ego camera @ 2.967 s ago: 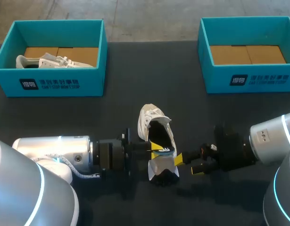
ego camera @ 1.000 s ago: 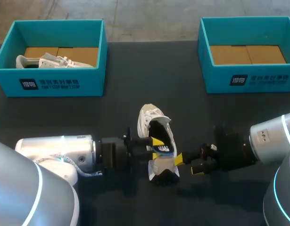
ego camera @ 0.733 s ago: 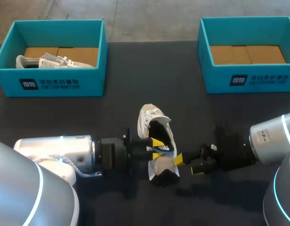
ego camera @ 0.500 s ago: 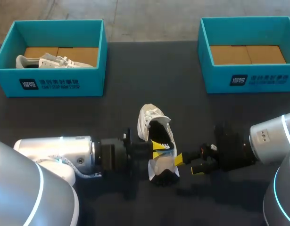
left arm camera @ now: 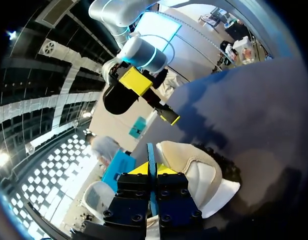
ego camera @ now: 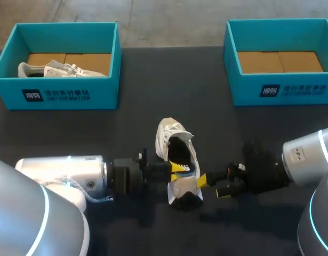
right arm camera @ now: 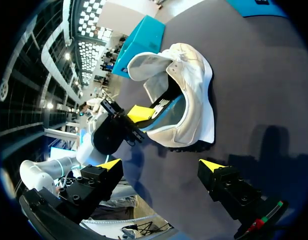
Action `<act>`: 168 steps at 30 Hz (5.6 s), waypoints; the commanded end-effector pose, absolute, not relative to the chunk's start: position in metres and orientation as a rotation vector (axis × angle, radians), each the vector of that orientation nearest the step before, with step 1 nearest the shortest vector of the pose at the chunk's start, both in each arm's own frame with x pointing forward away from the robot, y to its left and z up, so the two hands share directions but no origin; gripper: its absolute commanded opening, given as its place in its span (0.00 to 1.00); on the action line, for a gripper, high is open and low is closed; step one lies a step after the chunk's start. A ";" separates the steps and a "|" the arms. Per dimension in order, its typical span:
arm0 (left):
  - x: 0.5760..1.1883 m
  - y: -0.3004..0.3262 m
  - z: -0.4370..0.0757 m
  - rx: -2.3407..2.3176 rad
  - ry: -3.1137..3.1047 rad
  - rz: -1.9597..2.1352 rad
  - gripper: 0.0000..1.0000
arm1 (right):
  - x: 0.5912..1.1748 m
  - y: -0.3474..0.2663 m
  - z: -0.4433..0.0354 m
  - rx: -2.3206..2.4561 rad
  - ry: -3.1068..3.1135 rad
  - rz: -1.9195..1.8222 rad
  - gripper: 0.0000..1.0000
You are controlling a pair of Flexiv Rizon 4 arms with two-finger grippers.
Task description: Take the shoe out of the shoebox, open the shoe tongue, remove and reinsert the insole, then place the shoe into the shoebox
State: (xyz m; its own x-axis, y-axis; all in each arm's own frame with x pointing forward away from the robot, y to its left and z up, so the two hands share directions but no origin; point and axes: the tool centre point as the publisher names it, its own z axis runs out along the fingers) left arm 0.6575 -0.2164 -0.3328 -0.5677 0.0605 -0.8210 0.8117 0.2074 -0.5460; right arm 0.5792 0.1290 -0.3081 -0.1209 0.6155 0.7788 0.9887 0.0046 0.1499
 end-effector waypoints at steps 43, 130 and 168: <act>0.654 -0.214 -0.324 0.763 1.826 -1.472 0.00 | 0.579 0.131 -0.308 -1.652 -1.784 -0.962 1.00; 0.661 -0.187 -0.287 0.797 1.941 -1.482 0.38 | 0.579 0.131 -0.308 -1.652 -1.784 -0.962 1.00; 0.675 -0.180 -0.255 1.351 2.441 -1.316 0.00 | 0.595 0.072 -0.275 -1.663 -1.868 -0.846 1.00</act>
State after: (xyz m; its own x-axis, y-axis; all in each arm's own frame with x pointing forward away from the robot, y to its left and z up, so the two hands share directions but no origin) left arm 0.6714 -0.1759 -0.2581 -0.6656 0.5211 -0.5343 0.7166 0.2461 -0.6526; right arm 0.5995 0.0915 -0.2954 -0.1326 0.6735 0.7272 0.9900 0.0551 0.1296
